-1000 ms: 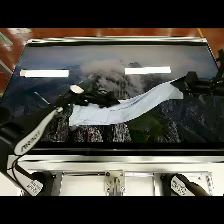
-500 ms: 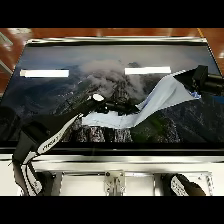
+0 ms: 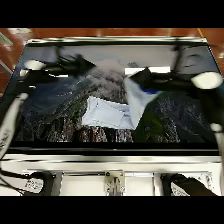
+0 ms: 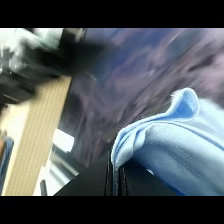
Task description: Fold the shirts.
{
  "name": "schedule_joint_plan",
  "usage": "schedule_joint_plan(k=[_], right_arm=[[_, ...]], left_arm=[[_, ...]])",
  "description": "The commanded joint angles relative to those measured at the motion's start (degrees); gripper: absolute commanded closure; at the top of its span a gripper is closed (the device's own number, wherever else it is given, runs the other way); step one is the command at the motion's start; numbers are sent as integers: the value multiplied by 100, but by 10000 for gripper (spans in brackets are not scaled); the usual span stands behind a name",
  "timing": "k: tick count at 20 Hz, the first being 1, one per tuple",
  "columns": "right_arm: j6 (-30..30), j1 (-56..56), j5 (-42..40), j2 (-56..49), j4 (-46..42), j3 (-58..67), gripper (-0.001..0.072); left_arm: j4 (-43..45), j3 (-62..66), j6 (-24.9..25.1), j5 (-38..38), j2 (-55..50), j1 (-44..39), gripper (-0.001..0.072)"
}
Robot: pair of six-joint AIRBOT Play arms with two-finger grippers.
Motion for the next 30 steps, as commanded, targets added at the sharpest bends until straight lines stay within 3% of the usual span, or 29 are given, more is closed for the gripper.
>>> schedule_joint_plan(k=[1,6,7,8,9,13,16,17,19,21,22,24,30], right_arm=[[-81,1714,-1707,-1084,153,7,652],[-127,2511,-2350,-2559,1679,7,626],[-227,2511,-2369,-2653,1950,7,493],[-323,2457,-2380,-2671,2118,7,118],[-343,2352,-2247,-2645,2142,7,47],[-293,1484,-621,-2424,1786,4,47],[-103,581,614,-2079,1005,4,50],[101,256,907,-1930,468,4,82],[1075,-448,1414,-1574,-1451,4,102],[1985,-933,2057,-1440,-3309,4,98],[2131,-1084,2345,-1482,-3757,-42,42],[2072,-1200,2275,-1657,-3571,-295,41],[1488,-782,1073,-2669,-2334,-435,42]], left_arm=[[168,7,2,-560,1102,1366,671],[173,7,4,-1449,2063,2406,670],[216,7,4,-1591,2166,2472,670],[337,7,7,-1663,2234,2479,670],[476,7,4,-1711,2286,2459,670],[726,-44,39,-1690,2273,2354,670],[723,-122,109,-1696,2275,2350,670],[743,-131,111,-1696,2273,2350,670],[765,-131,114,-1698,2273,2350,670],[765,-131,114,-1698,2273,2350,670],[765,-131,114,-1696,2273,2350,670],[765,-131,111,-1696,2273,2350,670],[763,-131,107,-1698,2273,2350,670]])
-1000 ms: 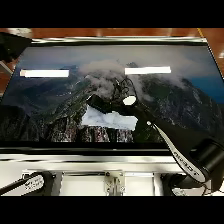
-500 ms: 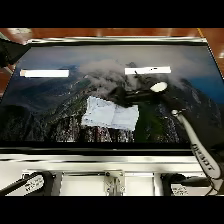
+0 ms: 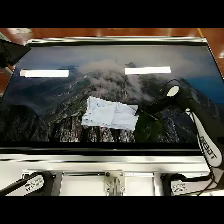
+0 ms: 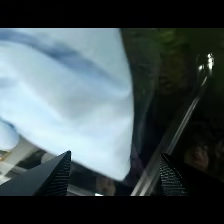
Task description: Fold the shirts.
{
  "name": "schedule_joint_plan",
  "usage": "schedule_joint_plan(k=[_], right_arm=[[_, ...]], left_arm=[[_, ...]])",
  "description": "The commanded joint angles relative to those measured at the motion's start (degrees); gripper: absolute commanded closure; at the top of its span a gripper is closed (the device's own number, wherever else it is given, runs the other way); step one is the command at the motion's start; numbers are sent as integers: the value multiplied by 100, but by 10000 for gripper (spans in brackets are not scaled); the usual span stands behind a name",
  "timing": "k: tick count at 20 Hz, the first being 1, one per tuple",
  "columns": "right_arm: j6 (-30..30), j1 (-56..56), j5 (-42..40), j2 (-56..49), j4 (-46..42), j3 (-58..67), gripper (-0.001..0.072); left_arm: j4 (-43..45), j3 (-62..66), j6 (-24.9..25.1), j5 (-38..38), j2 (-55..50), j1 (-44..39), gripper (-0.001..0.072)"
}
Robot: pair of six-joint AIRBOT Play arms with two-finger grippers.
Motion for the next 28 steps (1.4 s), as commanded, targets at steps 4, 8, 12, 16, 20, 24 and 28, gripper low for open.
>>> schedule_joint_plan(k=[4,8,12,16,20,24,28], right_arm=[[-398,275,-870,-800,1143,-48,159],[-1464,216,-675,-568,1436,297,653],[-914,-188,-518,555,540,1864,654],[247,-949,1565,1143,-844,4395,654],[238,-1690,3934,1305,-2006,5761,654],[341,-2004,3934,1467,-1825,5755,654],[501,-1974,3928,1231,-664,5753,654]], left_arm=[[0,-2,-2,4,4,2,670],[0,-2,-4,2,7,2,670],[-7,-2,-4,0,7,0,670],[-24,-2,-4,-59,7,0,670],[-24,-2,-2,-85,7,0,669],[-24,-2,-2,-256,7,-68,669],[-22,-2,0,-254,7,-216,669]])
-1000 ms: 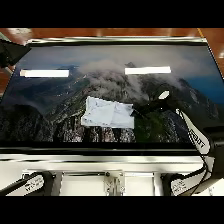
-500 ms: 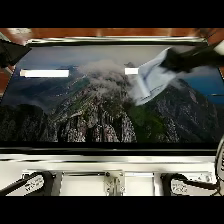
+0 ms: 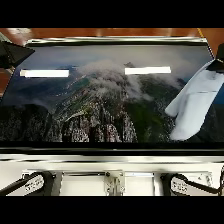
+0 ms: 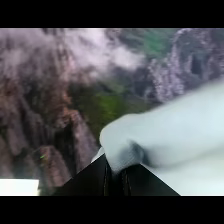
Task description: Fold the shirts.
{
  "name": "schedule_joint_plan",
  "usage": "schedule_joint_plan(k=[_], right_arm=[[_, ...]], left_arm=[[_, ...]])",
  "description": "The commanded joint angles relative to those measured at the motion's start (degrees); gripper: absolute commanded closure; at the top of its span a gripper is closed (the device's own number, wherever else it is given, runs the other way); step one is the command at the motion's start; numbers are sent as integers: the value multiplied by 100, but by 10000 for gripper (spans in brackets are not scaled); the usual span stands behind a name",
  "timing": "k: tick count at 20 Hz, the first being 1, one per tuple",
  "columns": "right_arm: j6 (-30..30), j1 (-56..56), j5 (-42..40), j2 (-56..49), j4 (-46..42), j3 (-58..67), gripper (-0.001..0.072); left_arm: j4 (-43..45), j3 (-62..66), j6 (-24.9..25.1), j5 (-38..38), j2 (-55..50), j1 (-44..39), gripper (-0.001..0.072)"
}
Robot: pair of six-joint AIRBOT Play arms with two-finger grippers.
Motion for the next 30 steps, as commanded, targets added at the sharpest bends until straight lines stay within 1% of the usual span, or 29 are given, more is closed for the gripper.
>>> schedule_joint_plan(k=[1,3,5,8,12,13,15,17,20,22,24,26,28,30], right_arm=[[192,-61,166,-175,1019,74,654],[293,-61,13,-354,1602,72,654],[317,-61,-413,-542,1998,72,654],[302,-61,-1320,-857,2223,70,654],[122,-68,-2848,-1115,2269,-391,654],[118,-90,-3130,-1176,2234,-490,654],[85,-90,-3298,-1440,2315,-509,654],[-437,35,-3254,-1711,2983,-509,654],[-1169,293,-3486,-2048,4118,-507,654],[-1672,323,-3595,-2133,4507,-503,654],[-2020,138,-3429,-2124,4360,-490,654],[-2146,-214,-2911,-2120,3626,-455,654],[-2144,-614,-2124,-2127,2332,-457,653],[-2127,-992,-1401,-2127,616,-566,654]], left_arm=[[2,-2,4,-24,2,-114,669],[2,-2,4,-22,0,-133,669],[2,-2,4,-22,0,-140,669],[2,-2,4,-22,0,-140,669],[2,-2,0,-22,0,-140,669],[2,-2,0,-22,0,-140,669],[2,-2,0,-13,-2,-140,669],[4,-4,-2,48,-20,-146,669],[4,-4,-20,236,-72,-225,669],[7,-4,-20,286,-116,-313,669],[7,-4,-20,302,-138,-407,669],[4,-2,-22,332,-138,-507,669],[4,-4,-72,337,-138,-601,669],[4,-4,-175,334,-138,-686,669]])
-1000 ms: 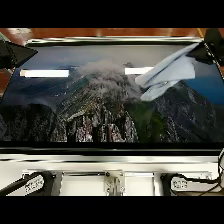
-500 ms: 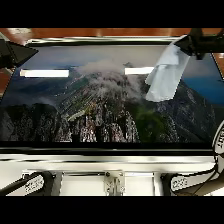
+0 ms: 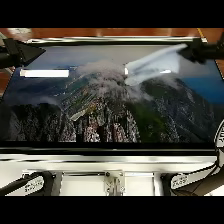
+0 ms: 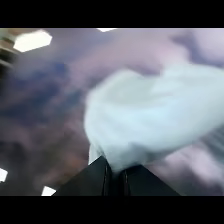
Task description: Fold the shirts.
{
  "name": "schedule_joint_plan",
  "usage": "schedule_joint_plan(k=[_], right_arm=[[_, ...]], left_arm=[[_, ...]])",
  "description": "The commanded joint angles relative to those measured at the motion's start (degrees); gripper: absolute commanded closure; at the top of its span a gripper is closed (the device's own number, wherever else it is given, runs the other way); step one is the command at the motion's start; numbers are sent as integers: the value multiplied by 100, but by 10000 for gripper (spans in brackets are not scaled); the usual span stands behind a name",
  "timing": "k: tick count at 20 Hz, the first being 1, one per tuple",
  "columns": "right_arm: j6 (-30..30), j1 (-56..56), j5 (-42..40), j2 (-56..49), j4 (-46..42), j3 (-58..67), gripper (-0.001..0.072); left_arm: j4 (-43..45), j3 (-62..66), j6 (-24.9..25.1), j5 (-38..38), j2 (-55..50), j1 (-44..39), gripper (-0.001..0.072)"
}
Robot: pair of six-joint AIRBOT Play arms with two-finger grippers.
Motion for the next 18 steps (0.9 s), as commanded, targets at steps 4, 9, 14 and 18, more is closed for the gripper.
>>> schedule_joint_plan(k=[4,9,14,18], right_arm=[[470,-1517,1213,-15,-3375,-951,654],[776,-3005,1626,15,-3926,-2575,653],[1119,-4210,667,774,-3812,-4710,653],[1244,-4470,-234,1617,-3410,-6310,644]], left_arm=[[2,0,-142,13,-7,-282,669],[4,-2,-140,13,-7,-457,669],[7,-2,-136,22,-9,-632,669],[9,-2,-131,31,-9,-715,669]])
